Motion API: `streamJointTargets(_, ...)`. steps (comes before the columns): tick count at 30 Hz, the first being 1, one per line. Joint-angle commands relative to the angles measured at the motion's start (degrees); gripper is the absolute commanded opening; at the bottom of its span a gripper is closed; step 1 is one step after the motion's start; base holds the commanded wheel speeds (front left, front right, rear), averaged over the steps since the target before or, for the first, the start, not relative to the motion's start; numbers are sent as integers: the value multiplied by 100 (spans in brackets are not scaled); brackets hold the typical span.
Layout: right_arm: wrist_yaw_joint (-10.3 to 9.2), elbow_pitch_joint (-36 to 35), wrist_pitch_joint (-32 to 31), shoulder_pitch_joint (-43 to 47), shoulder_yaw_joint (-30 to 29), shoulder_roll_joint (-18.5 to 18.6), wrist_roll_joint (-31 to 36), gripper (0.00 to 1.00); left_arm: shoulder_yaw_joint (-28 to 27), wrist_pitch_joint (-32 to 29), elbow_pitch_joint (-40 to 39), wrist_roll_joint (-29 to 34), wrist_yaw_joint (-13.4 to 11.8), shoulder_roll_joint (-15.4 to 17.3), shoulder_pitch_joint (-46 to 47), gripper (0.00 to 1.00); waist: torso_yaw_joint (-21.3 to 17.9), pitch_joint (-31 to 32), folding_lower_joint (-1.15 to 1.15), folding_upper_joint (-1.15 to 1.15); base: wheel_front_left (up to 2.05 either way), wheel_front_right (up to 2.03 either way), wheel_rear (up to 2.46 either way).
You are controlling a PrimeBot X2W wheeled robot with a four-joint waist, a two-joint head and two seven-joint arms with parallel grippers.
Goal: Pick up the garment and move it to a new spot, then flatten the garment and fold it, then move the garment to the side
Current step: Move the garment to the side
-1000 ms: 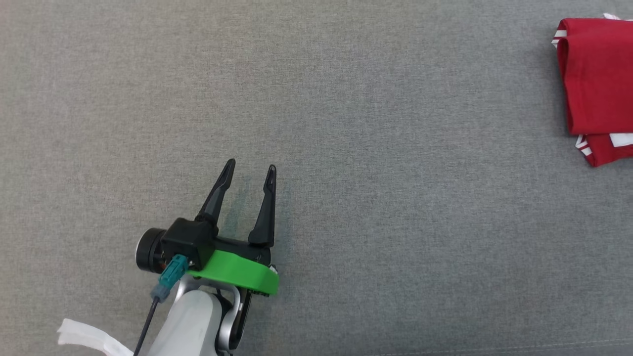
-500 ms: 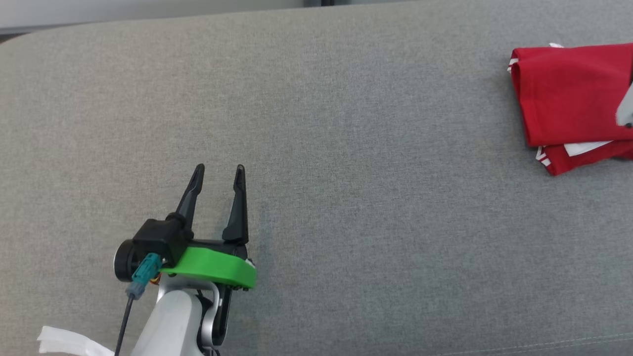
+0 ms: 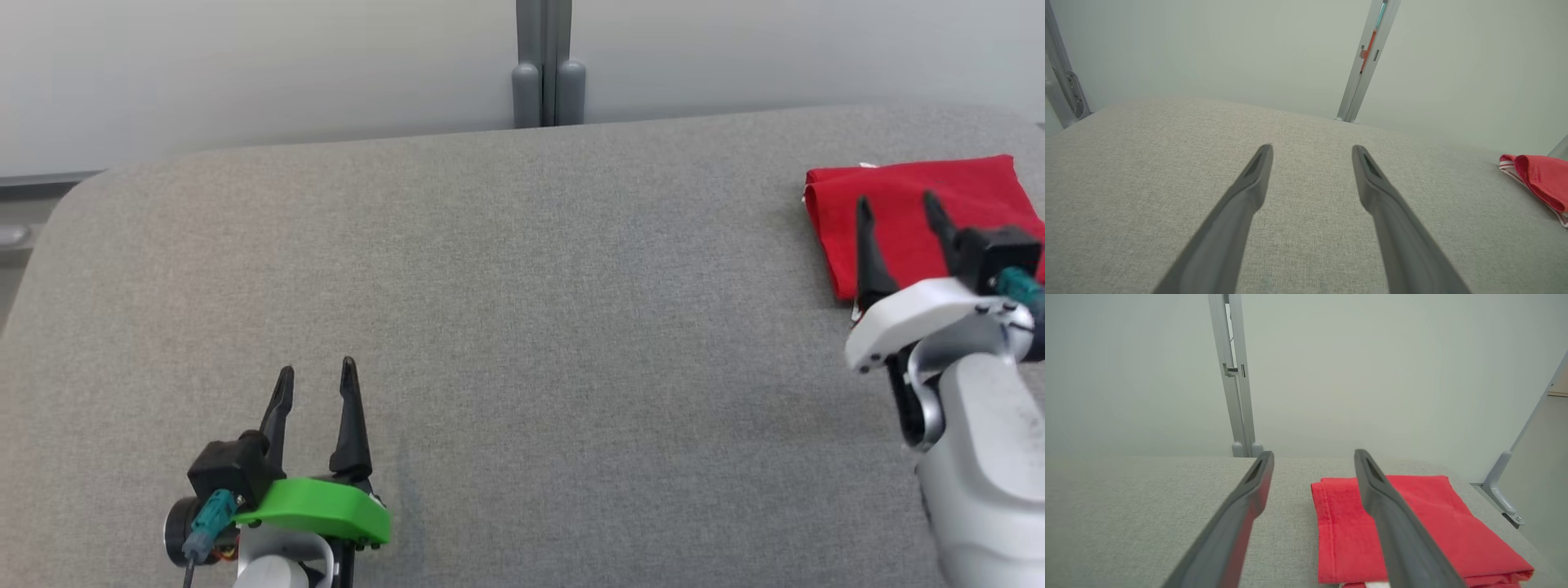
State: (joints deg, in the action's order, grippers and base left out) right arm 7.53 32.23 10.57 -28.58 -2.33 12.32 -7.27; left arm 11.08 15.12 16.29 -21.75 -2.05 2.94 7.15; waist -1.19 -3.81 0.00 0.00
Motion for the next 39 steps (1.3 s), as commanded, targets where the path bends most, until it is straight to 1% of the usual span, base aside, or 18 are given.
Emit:
streamJointTargets(1, -9, -176, 44, 281, 39, -197, 21, 100, -7, 2, 5, -29, -25, 10, -153, 100, 122, 250, 0, 0, 0, 0, 0)
streamJointTargets(7, -9, -961, 92, 1229, 138, -731, 177, 100, 72, 2, -50, 16, -107, 5, -426, 100, 241, 369, 0, 0, 0, 0, 0)
streamJointTargets(9, -10, -1193, 118, 1527, 128, -812, 279, 100, 120, 2, -52, 19, -131, 3, -479, 100, 284, 399, 0, 0, 0, 0, 0)
streamJointTargets(12, -10, -1505, 104, 1949, 181, -919, 262, 100, 171, 2, -59, -44, -168, 3, -528, 100, 336, 423, 0, 0, 0, 0, 0)
streamJointTargets(16, -10, -1886, 133, 2424, 392, -933, -99, 100, 232, 2, -78, -108, -248, 2, -572, 100, 373, 452, 0, 0, 0, 0, 0)
streamJointTargets(19, -10, -2027, 159, 2622, 491, -934, -322, 100, 246, 2, -91, -130, -273, 1, -597, 100, 372, 469, 0, 0, 0, 0, 0)
streamJointTargets(22, -9, -2110, 156, 2764, 565, -936, -493, 100, 259, 2, -108, -159, -357, 2, -666, 100, 371, 481, 0, 0, 0, 0, 0)
streamJointTargets(31, -10, -2212, 25, 2872, 576, -936, -431, 100, 265, 1, -145, -139, -407, 1, -662, 100, 399, 479, 0, 0, 0, 0, 0)
streamJointTargets(35, -9, -2248, -10, 2913, 567, -936, -419, 100, 249, 1, -214, -3, -455, 1, -641, 100, 416, 475, 0, 0, 0, 0, 0)
streamJointTargets(39, -10, -2238, -4, 2932, 551, -937, -470, 100, 232, 1, -295, 127, -405, 2, -677, 100, 428, 473, 0, 0, 0, 0, 0)
